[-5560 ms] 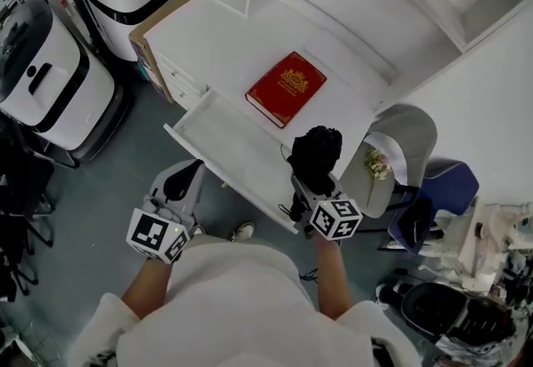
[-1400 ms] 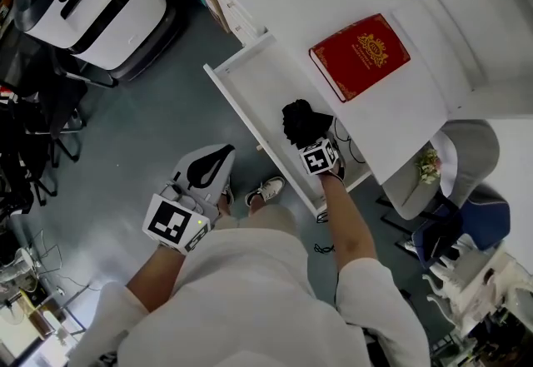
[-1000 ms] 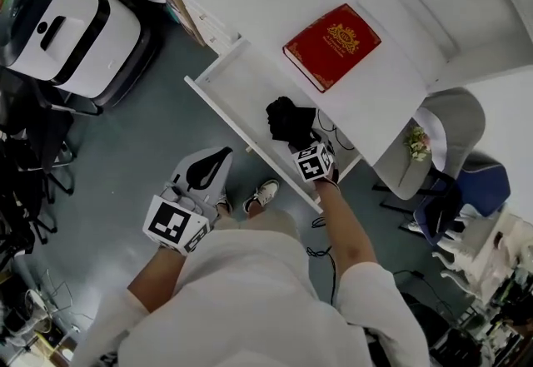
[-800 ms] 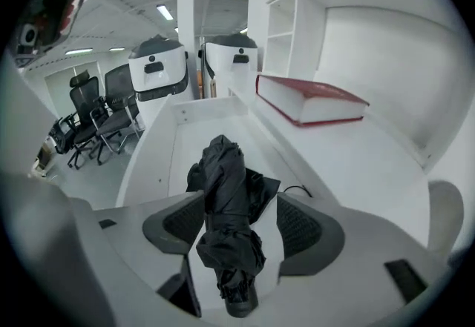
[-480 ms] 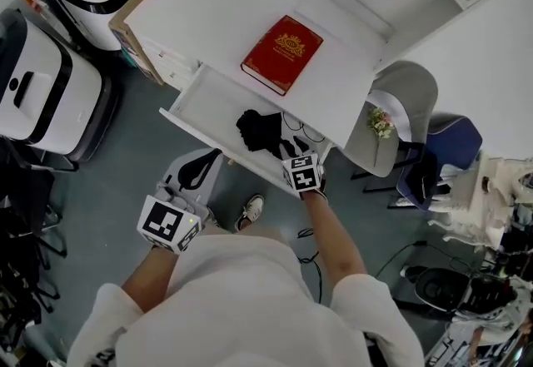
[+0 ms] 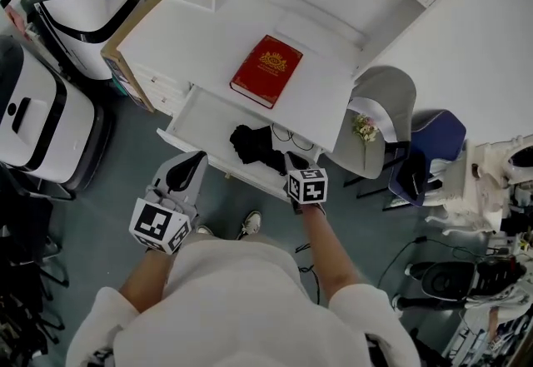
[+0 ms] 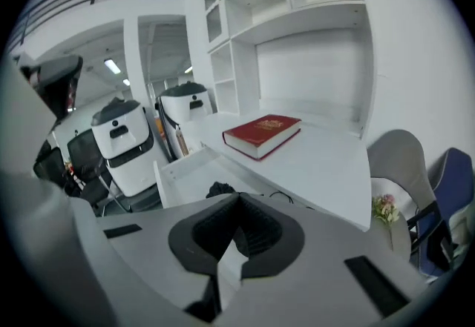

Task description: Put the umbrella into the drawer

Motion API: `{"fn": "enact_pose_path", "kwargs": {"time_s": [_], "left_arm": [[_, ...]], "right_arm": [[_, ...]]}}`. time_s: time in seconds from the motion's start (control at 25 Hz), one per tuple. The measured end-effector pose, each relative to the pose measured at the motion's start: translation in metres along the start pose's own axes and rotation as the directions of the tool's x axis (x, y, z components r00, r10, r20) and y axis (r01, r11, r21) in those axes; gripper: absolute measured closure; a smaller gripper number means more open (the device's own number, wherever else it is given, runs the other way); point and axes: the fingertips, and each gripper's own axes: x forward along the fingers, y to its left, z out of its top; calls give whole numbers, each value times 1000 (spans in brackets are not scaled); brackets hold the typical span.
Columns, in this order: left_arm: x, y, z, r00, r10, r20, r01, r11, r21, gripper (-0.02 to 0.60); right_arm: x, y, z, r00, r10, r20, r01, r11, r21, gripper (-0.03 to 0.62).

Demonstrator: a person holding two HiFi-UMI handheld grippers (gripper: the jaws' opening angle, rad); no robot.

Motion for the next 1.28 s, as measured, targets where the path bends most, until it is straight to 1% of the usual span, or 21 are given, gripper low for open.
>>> {"fn": "enact_pose_path", "kwargs": {"time_s": [0.08, 0.16, 0.28, 0.36, 0.48, 0.6, 0.72, 0.84, 0.92, 1.08, 1.28], "left_arm": [[-1, 2, 4, 1000, -3, 8, 3, 1000, 9, 566], [-1, 5, 8, 1000, -4, 13, 4, 1000, 17, 566], [2, 9, 20, 1000, -2, 28, 1, 1000, 29, 566], [6, 11, 32, 999, -2, 45, 0, 999, 45, 567], [12, 16, 48, 997, 1, 71, -6, 998, 66, 566], [17, 18, 62, 996, -4, 93, -4, 997, 81, 567], [19, 21, 74, 993, -14, 114, 2, 994, 110, 566], [18, 25, 86, 990, -1, 141, -16, 993, 120, 566], [16, 29, 94, 988, 19, 156, -37, 993, 112, 566], [9, 36, 102, 983, 52, 177, -72, 992, 105, 568], [-1, 36, 103, 982, 75, 176, -92, 991, 95, 566]], "right_arm": [[-15, -2, 19, 998, 2, 69, -5, 999, 47, 595], [-31, -4, 43, 989, 2, 147, -13, 997, 72, 595], [-59, -8, 78, 966, -5, 259, -18, 996, 85, 595], [-79, -12, 102, 944, -16, 330, -14, 996, 86, 595], [-115, -18, 138, 899, -39, 436, 0, 996, 89, 595], [-155, -24, 167, 844, -62, 533, 23, 997, 80, 595], [-193, -27, 187, 788, -80, 610, 39, 996, 80, 595], [-230, -27, 199, 738, -89, 669, 64, 996, 62, 595], [-252, -24, 205, 713, -87, 695, 85, 996, 38, 595], [-284, -20, 208, 683, -103, 723, 144, 990, 5, 595], [-314, -16, 198, 660, -135, 739, 169, 985, 29, 595]]}}
